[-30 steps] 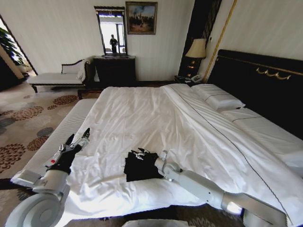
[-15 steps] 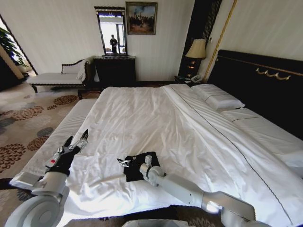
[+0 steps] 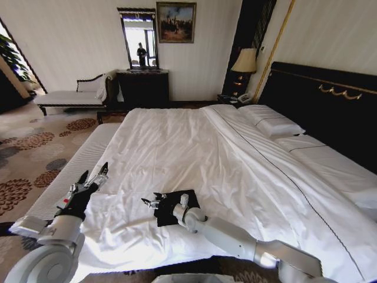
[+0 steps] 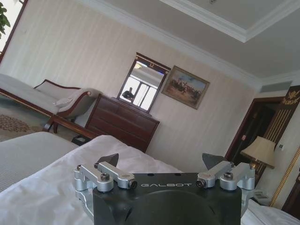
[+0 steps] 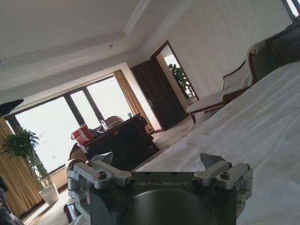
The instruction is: Fold the clothes on the bed.
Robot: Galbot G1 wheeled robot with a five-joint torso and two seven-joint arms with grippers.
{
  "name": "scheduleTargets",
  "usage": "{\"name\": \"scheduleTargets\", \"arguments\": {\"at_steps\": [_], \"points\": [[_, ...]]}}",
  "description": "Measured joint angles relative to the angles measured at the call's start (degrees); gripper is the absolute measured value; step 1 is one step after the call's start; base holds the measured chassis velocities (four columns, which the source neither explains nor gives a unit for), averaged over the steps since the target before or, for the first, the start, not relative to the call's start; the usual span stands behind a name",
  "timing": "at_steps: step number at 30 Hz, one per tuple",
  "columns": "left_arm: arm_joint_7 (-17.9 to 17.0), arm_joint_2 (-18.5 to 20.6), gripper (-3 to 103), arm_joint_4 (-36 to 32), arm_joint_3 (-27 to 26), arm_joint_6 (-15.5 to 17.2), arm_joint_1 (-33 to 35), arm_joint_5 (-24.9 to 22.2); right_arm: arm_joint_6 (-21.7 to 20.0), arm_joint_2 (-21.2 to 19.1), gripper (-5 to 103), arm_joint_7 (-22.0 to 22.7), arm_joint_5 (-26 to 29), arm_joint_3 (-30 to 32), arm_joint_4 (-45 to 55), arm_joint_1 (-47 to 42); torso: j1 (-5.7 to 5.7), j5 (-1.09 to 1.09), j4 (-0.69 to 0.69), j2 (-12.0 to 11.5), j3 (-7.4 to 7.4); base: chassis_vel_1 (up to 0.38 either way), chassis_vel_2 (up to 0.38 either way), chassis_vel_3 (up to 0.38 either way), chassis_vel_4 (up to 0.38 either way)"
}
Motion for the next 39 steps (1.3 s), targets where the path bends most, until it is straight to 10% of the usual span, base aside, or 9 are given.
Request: {"name": "scheduleTargets", "arguments": {"at_steps": [12,18,27,39], "points": [[-5.8,2.13,100,4.32,2.59,2.73,0.08,6.49,4.78,-11.99,100,13.9,-6.41,22.0,5.19,-6.97,0.0,0.0,-0.01,0.0,0.0,0.0,0.0,0.0,0.0],[-6.22,1.96,100,7.7,5.84,-2.45,2.3,17.05,2.57,-13.94,100,24.43,-14.11,38.72,17.37,-22.41,0.0,0.0,-0.01,0.0,0.0,0.0,0.0,0.0,0.0],[0.06,-0.02,100,3.31,8.05,-10.41,10.8,23.43,-4.3,-7.86,100,30.03,-31.42,69.61,39.28,-52.23,-0.01,0.0,-0.03,0.01,-0.02,0.0,0.0,0.0,0.0],[2.21,-0.34,100,0.03,10.66,-10.77,14.25,24.54,-12.58,5.64,100,33.61,-38.56,80.38,57.5,-68.19,-0.01,-0.03,-0.02,0.02,-0.01,0.0,0.0,0.0,0.0]]}}
